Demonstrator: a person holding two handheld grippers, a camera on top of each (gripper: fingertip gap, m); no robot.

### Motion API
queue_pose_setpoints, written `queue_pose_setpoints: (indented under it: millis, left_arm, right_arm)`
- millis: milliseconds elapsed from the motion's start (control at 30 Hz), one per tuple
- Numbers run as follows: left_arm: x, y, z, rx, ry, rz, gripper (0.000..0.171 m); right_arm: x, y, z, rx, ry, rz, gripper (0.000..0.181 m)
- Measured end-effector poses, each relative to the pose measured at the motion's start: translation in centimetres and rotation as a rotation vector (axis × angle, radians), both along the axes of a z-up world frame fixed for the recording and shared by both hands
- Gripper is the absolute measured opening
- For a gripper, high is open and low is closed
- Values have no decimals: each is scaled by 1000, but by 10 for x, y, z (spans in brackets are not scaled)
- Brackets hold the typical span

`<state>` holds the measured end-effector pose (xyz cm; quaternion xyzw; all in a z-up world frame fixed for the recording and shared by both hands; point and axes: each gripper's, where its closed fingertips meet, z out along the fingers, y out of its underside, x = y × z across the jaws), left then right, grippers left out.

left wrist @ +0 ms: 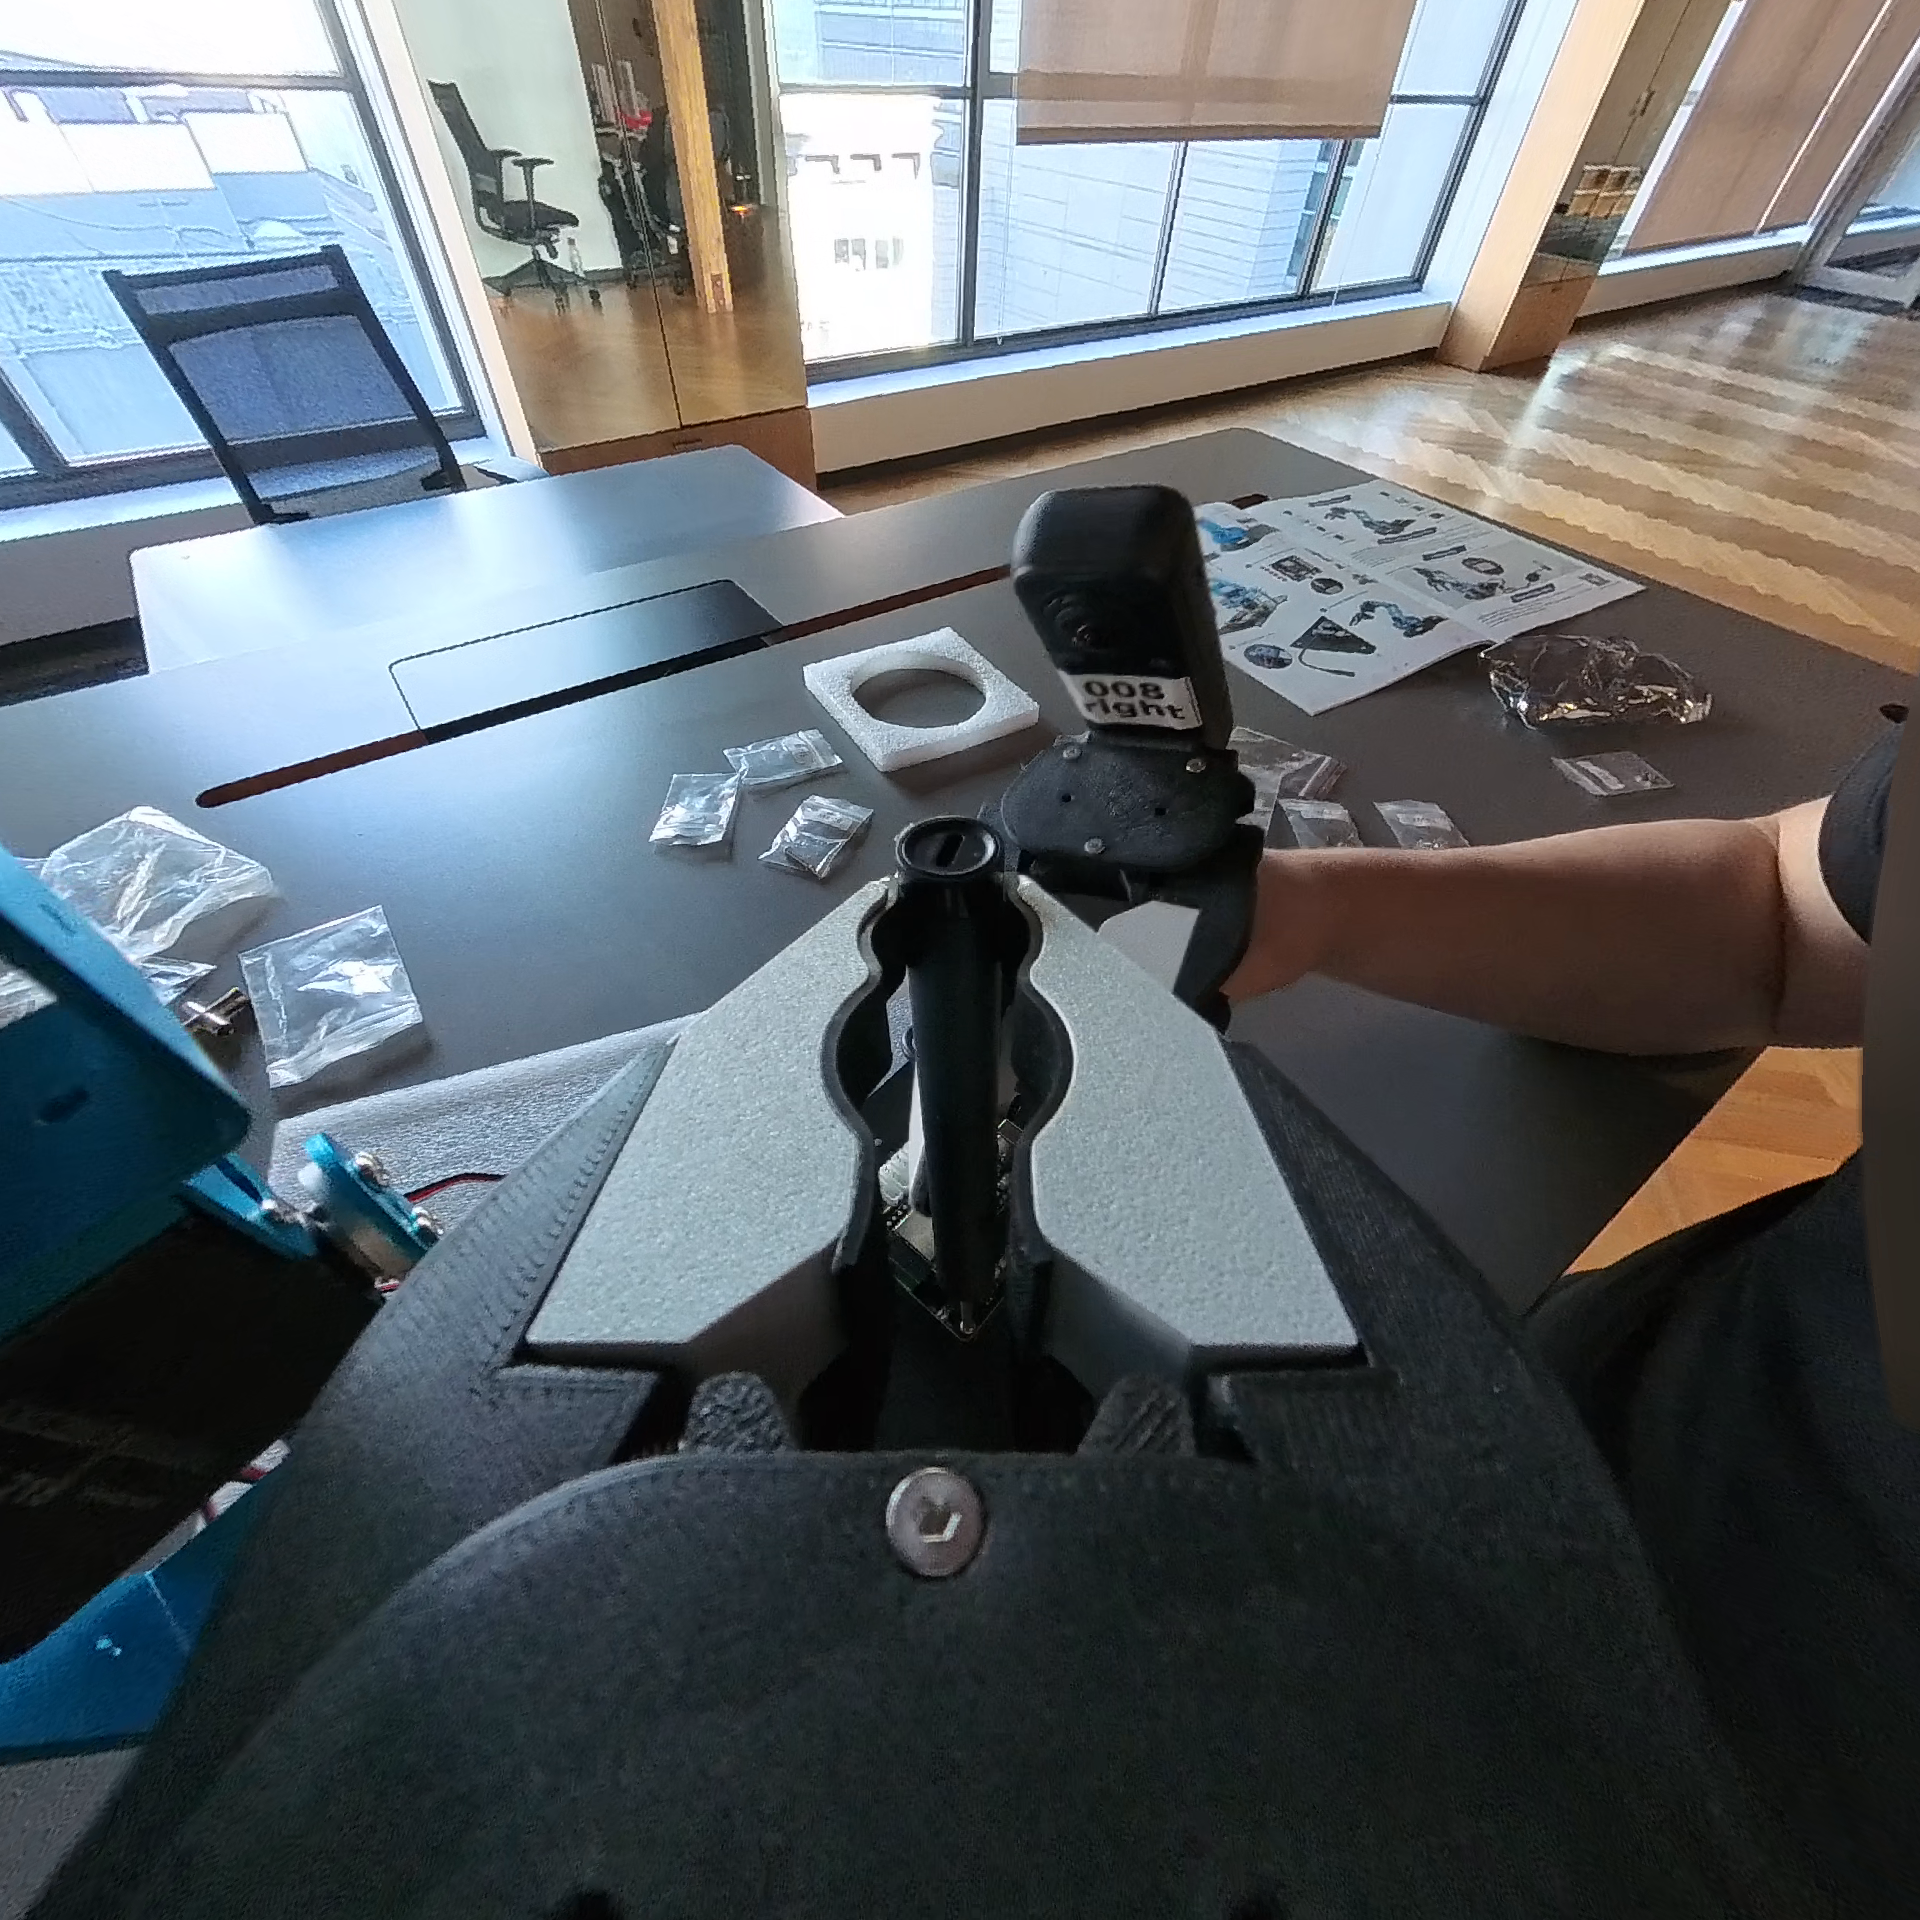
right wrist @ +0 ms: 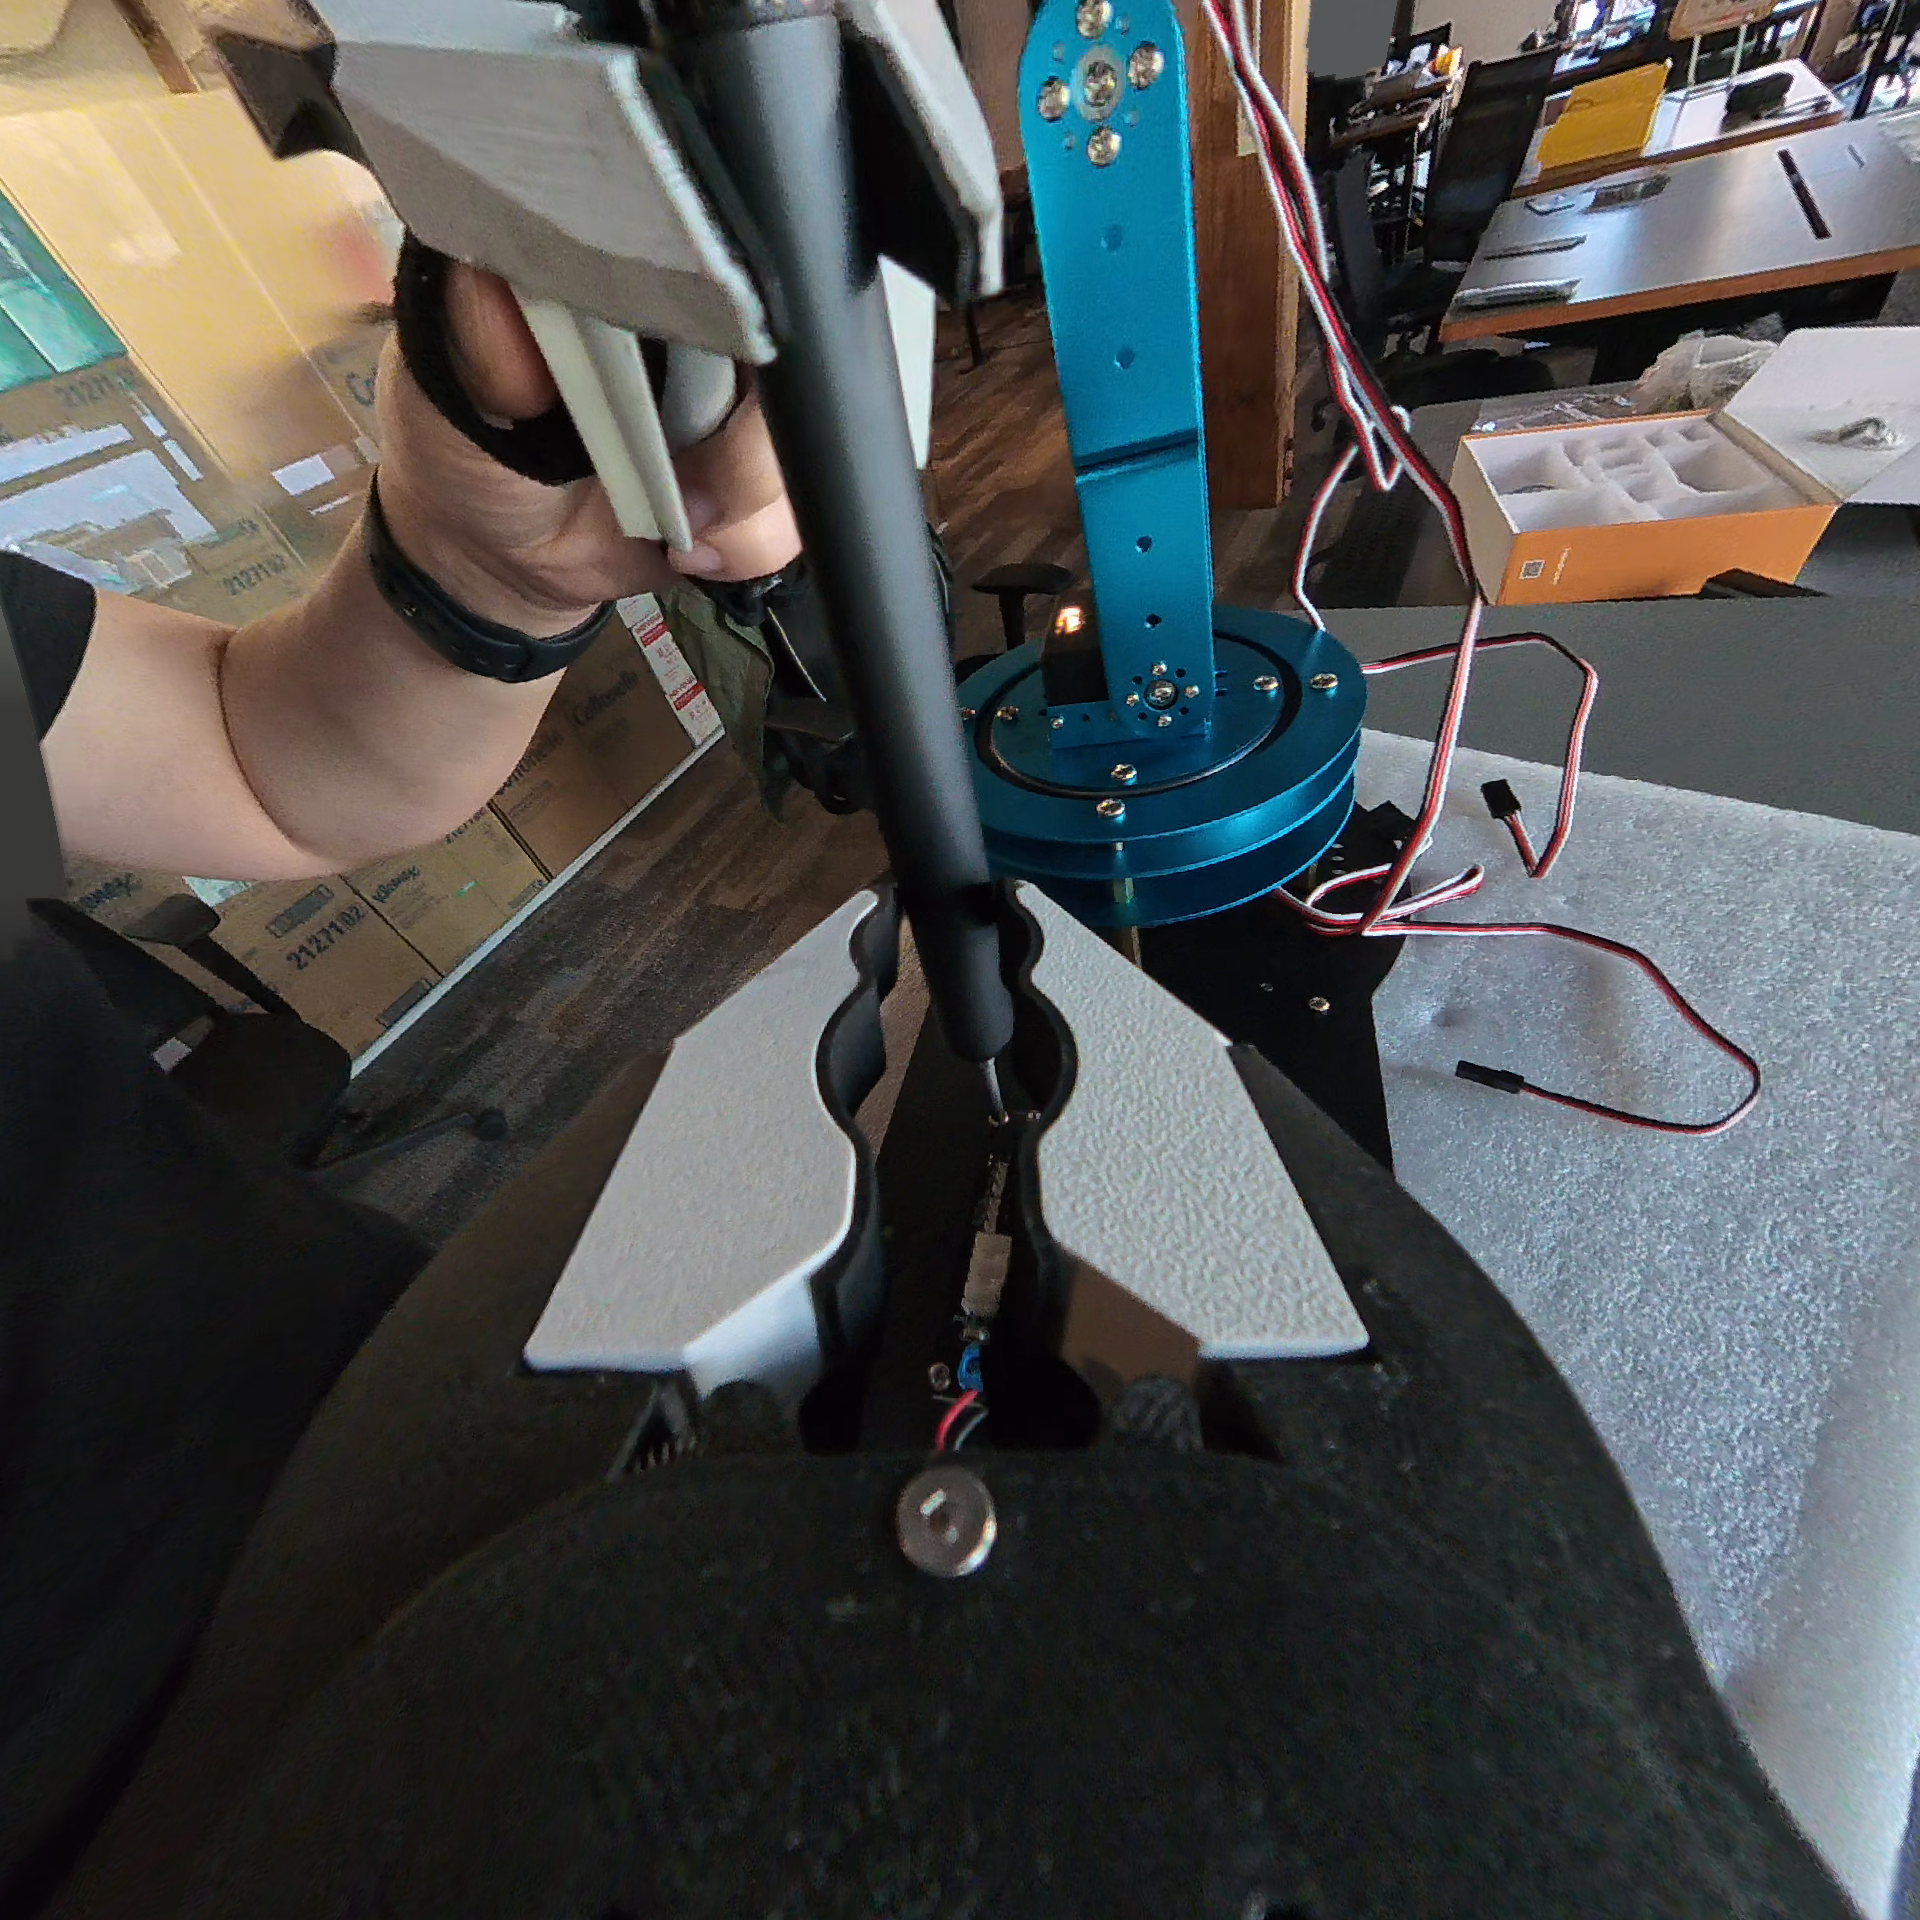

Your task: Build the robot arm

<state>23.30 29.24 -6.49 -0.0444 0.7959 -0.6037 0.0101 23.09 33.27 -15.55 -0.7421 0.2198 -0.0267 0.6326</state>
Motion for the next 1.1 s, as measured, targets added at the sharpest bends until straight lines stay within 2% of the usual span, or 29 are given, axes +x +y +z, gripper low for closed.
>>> queue_pose_setpoints:
  millis: [167,300,433,667,1100]
  left_arm:
    - [-1,1,0,1,3,-8,16]
    - [-4,1,0,10,-8,-11,16]
    - [-4,1,0,12,-13,-4,16]
    - [-4,1,0,-1,-3,3,16]
    - [-8,1,0,-3,-26,3,16]
  right_arm:
    - [-2,-8,4,-12,-61,17,23]
    - [-6,-3,11,54,-55,49,23]
    - [-3,-4,17,102,-43,35,17]
    - [-3,-3,11,-7,-137,7,20]
    - [-4,-4,10,12,-125,13,16]
